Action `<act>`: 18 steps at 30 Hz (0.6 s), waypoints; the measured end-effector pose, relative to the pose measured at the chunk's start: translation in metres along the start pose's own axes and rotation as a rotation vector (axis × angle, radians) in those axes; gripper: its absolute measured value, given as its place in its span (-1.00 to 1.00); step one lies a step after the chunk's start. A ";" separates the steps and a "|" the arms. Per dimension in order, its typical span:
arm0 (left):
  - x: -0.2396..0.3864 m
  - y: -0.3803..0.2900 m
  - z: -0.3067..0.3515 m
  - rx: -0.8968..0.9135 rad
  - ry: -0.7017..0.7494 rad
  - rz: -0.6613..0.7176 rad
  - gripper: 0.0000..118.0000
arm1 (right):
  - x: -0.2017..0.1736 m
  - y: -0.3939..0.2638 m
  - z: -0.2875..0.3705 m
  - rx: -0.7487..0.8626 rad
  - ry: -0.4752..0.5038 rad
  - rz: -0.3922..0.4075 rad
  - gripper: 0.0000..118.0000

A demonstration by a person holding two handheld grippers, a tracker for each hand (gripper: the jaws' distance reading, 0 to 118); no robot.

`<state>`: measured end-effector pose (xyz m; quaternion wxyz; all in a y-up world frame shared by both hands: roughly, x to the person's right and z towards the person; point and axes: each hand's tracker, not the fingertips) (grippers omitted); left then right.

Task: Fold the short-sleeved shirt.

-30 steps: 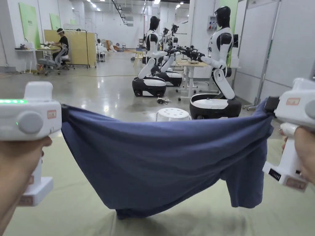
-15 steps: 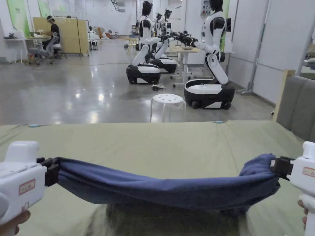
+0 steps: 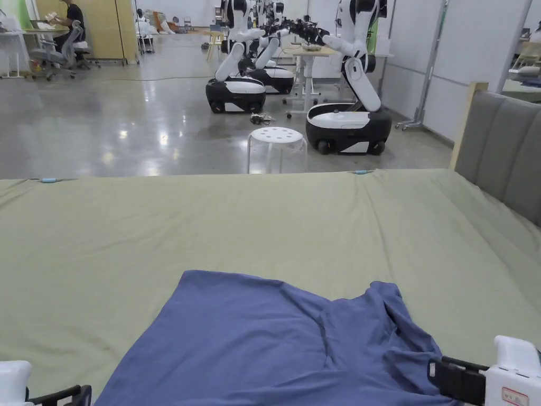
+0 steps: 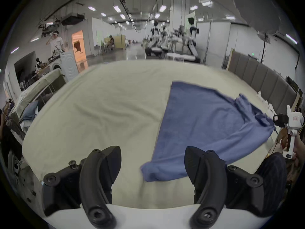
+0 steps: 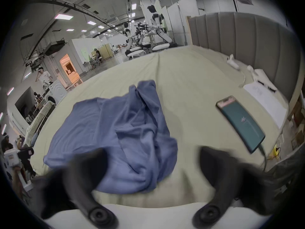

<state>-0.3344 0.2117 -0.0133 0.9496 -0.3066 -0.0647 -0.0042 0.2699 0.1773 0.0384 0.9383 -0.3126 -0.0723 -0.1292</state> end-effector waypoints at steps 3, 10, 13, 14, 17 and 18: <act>0.019 0.009 0.040 0.175 -0.020 -0.046 0.35 | -0.024 0.018 0.052 0.171 0.040 0.034 0.94; 0.049 -0.013 0.057 0.218 0.003 -0.067 -0.80 | -0.084 0.002 0.095 0.372 0.001 0.184 -0.73; 0.050 -0.021 0.046 0.149 -0.012 -0.053 -0.94 | -0.089 -0.007 0.093 0.332 0.067 0.165 -1.00; 0.045 -0.024 0.045 0.150 0.010 -0.045 -0.94 | -0.091 -0.010 0.087 0.289 0.060 0.155 -1.00; 0.034 -0.026 0.041 0.130 0.054 -0.046 -0.94 | -0.092 -0.018 0.081 0.283 0.054 0.166 -1.00; 0.018 -0.028 0.042 0.126 0.056 -0.033 -0.93 | -0.092 -0.019 0.080 0.275 0.057 0.165 -1.00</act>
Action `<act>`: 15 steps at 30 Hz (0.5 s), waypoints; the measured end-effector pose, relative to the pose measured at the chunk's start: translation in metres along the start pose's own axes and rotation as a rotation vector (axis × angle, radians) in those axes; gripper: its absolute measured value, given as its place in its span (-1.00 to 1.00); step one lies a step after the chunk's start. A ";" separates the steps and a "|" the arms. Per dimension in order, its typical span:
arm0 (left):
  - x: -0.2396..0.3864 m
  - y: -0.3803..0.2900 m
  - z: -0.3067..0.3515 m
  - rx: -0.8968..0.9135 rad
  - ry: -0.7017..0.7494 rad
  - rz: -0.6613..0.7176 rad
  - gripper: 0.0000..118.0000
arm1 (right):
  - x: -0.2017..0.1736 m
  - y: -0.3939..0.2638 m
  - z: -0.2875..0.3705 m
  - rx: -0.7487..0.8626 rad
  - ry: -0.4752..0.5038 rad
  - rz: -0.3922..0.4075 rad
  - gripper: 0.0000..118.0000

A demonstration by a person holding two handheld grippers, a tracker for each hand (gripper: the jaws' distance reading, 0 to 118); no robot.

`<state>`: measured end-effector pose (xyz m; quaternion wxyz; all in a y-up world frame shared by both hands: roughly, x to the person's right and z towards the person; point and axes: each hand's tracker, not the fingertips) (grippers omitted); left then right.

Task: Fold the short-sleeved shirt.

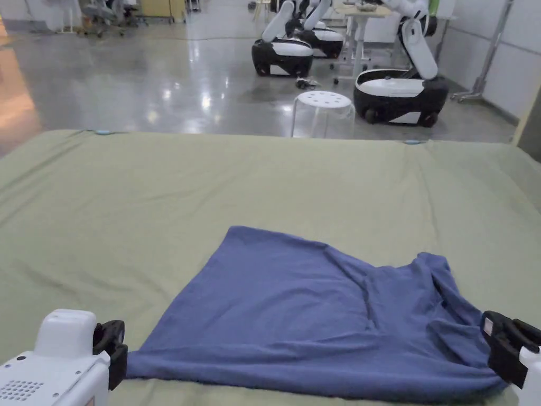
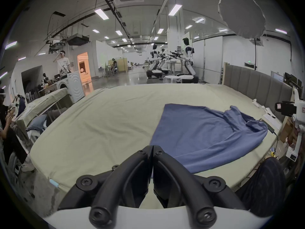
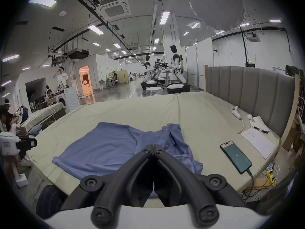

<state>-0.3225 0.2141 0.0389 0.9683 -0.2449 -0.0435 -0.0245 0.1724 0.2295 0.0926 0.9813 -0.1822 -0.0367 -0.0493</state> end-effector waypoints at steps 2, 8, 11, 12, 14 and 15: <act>-0.018 -0.002 -0.009 -0.040 0.016 0.016 -0.26 | -0.004 -0.007 -0.002 -0.005 0.006 -0.002 -1.00; -0.053 -0.021 -0.042 -0.191 -0.057 0.010 0.38 | -0.011 -0.014 -0.012 -0.050 0.014 -0.013 -1.00; -0.046 -0.027 -0.073 -0.243 -0.079 -0.022 0.38 | -0.013 -0.015 -0.015 -0.066 0.010 -0.010 -1.00; -0.050 -0.031 -0.087 -0.260 -0.085 -0.029 0.38 | -0.014 -0.015 -0.017 -0.071 0.008 -0.011 -1.00; -0.042 -0.032 -0.107 -0.290 -0.107 -0.053 0.37 | -0.012 -0.014 -0.020 -0.079 0.005 -0.020 -1.00; -0.039 -0.034 -0.117 -0.308 -0.103 -0.064 0.37 | -0.012 -0.014 -0.021 -0.084 0.002 -0.022 -1.00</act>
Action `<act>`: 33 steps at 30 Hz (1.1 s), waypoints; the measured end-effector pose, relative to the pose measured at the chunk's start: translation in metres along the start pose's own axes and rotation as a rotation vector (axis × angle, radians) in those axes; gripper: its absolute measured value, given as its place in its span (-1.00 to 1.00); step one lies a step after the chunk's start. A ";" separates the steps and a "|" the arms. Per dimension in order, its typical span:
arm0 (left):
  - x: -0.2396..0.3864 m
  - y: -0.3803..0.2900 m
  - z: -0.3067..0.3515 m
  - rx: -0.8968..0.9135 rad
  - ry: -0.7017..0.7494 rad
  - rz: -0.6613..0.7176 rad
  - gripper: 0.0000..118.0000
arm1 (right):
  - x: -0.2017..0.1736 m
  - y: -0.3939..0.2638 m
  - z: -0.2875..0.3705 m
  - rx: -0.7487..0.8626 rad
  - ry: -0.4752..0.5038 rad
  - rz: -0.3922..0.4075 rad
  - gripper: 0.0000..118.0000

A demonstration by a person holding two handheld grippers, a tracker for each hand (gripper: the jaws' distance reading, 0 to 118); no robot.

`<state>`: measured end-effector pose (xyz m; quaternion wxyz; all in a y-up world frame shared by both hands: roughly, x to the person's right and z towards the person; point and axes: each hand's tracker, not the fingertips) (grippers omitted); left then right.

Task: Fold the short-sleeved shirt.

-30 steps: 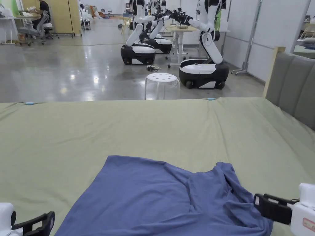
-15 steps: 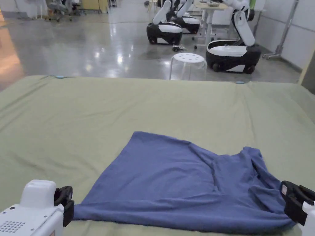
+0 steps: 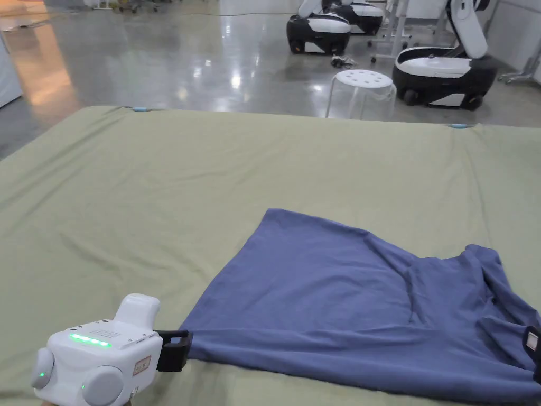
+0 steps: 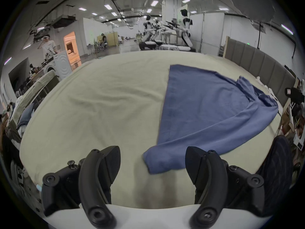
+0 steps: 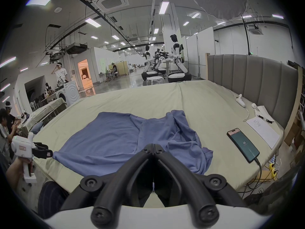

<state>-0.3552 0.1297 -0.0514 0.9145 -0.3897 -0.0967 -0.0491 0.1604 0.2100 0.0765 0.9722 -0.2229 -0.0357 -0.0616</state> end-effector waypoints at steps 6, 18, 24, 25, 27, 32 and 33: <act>0.013 -0.006 -0.004 -0.025 -0.007 -0.039 -0.81 | 0.018 0.016 -0.022 -0.069 -0.058 0.042 -1.00; 0.033 0.027 0.038 0.054 -0.010 -0.046 -0.84 | 0.031 0.093 -0.232 -0.290 -0.076 0.284 0.68; 0.035 0.033 0.030 0.038 -0.003 -0.043 -0.84 | 0.021 0.076 -0.289 -0.399 -0.120 0.436 0.66; 0.037 0.034 0.025 0.035 -0.003 -0.042 -0.84 | 0.023 0.074 -0.292 -0.419 -0.119 0.431 0.15; 0.037 0.035 0.023 0.032 0.002 -0.041 -0.84 | 0.030 0.073 -0.292 -0.440 -0.123 0.404 -0.99; 0.038 0.042 0.021 0.041 0.003 -0.036 -0.84 | 0.056 0.087 -0.258 -0.395 -0.043 0.181 -1.00; 0.038 0.044 0.019 0.045 0.005 -0.037 -0.84 | 0.057 0.092 -0.248 -0.347 -0.059 0.227 -1.00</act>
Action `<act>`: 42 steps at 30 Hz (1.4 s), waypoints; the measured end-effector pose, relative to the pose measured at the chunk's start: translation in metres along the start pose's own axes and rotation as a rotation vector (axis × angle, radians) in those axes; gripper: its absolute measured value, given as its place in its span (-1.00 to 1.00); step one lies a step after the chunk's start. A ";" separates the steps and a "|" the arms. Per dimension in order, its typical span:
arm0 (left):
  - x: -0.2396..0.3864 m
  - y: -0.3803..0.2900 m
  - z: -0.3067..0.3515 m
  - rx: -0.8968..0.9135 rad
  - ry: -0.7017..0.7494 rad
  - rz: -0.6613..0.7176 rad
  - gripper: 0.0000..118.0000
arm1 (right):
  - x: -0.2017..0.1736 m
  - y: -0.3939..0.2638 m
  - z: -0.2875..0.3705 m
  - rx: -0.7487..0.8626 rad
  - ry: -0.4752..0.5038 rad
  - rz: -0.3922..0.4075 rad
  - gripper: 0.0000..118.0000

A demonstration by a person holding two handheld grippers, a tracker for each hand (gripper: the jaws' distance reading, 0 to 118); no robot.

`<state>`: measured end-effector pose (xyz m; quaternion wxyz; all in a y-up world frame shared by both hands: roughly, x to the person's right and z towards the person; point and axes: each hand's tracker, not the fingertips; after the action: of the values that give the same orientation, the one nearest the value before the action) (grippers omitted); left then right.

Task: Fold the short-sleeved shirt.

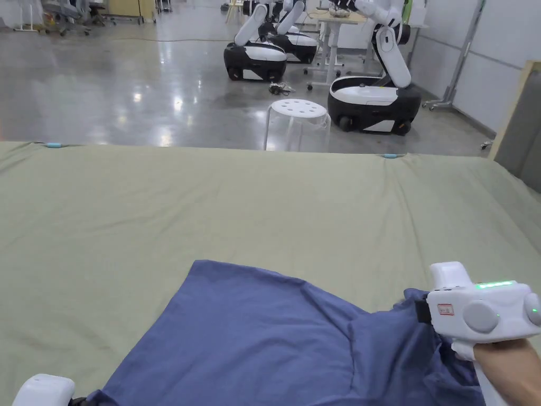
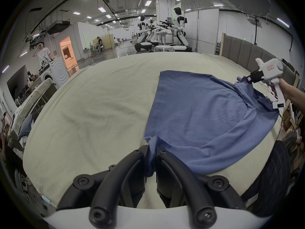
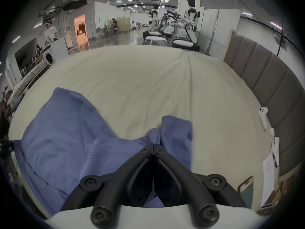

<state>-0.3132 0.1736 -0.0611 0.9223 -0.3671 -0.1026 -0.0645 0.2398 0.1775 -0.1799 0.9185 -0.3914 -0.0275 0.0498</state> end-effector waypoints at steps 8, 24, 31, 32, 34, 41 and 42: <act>-0.003 0.047 0.017 0.119 -0.012 0.025 -0.87 | 0.030 0.043 0.099 0.214 0.047 -0.074 -1.00; -0.010 0.320 0.097 0.491 0.032 0.030 -0.87 | 0.075 0.246 0.314 0.766 0.017 -0.210 -1.00; -0.003 0.414 0.122 0.583 0.138 -0.019 -0.87 | 0.083 0.349 0.359 0.870 -0.050 -0.192 -1.00; -0.006 0.426 0.120 0.593 0.154 -0.025 -0.87 | 0.083 0.360 0.365 0.891 -0.061 -0.199 -1.00; -0.009 0.445 0.123 0.599 0.172 -0.031 -0.87 | 0.088 0.381 0.368 0.919 -0.058 -0.208 -1.00; -0.030 0.481 0.104 0.620 0.215 -0.021 -0.87 | 0.091 0.418 0.350 0.941 -0.044 -0.231 -1.00; -0.031 0.482 0.099 0.616 0.220 -0.022 -0.87 | 0.090 0.420 0.344 0.939 -0.042 -0.234 -1.00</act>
<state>-0.2636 0.5910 -0.3183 0.9948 -0.0604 -0.0209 -0.0798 0.2695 0.7233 -0.2432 0.9946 0.0722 -0.0642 -0.0389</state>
